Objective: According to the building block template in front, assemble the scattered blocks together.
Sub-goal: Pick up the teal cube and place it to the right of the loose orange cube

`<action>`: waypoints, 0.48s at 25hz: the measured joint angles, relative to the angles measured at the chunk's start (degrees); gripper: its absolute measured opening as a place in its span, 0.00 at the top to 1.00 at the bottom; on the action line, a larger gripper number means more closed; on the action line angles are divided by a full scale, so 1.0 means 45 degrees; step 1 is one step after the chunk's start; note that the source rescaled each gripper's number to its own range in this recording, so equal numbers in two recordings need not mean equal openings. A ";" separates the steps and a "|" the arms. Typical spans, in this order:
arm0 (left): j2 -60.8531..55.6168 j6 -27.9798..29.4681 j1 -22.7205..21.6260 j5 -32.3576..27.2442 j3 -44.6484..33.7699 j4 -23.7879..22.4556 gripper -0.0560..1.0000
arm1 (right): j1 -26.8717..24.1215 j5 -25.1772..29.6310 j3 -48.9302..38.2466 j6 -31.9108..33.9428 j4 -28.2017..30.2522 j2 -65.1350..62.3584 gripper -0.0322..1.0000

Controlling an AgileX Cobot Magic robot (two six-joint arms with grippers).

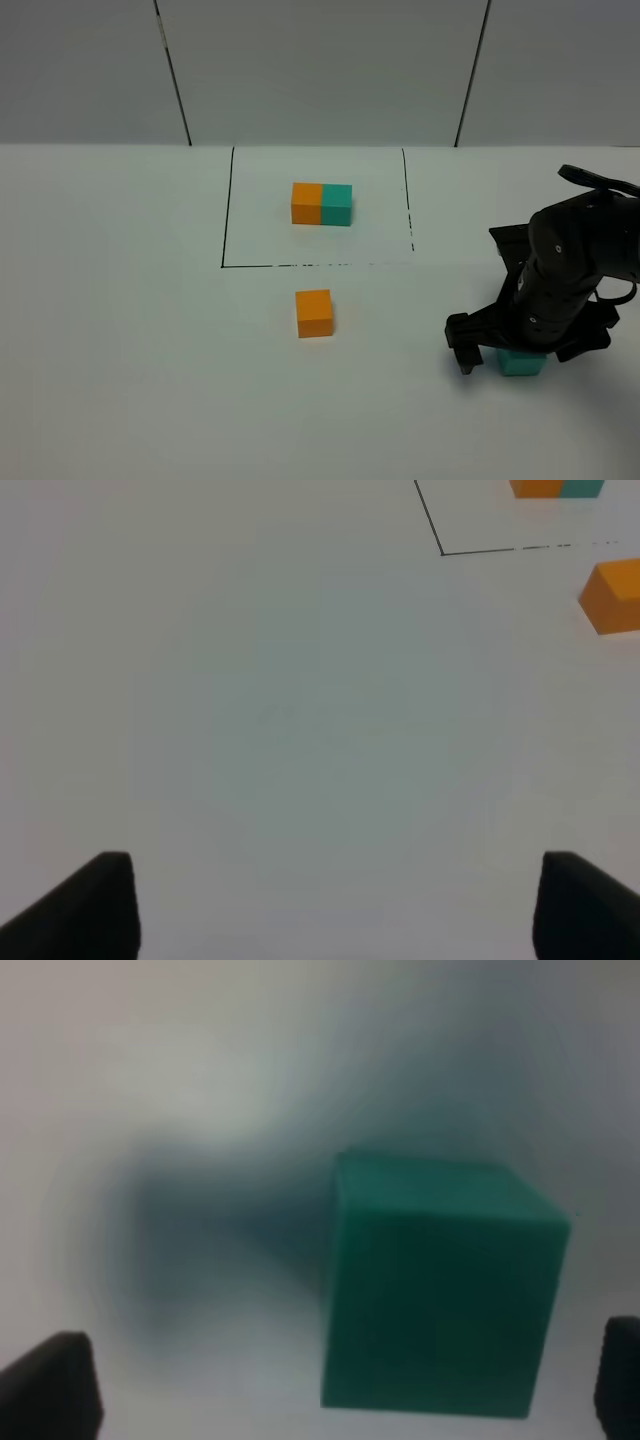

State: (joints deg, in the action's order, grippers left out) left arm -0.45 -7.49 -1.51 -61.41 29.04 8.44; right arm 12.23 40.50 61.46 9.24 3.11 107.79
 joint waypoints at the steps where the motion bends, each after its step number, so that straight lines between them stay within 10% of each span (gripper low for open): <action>1: 0.0000 0.0000 0.0000 0.0000 0.0000 0.0000 0.30 | -0.0070 -0.0120 0.0000 0.0018 -0.0011 0.0108 0.00; 12: 0.0000 0.0000 0.0000 0.0000 0.0000 0.0000 0.30 | -0.0396 -0.0794 0.0000 0.0056 -0.0147 0.1109 0.02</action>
State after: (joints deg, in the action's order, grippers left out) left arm -0.45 -7.49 -1.51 -61.41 29.04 8.44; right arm 10.45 36.93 61.46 9.49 2.45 112.78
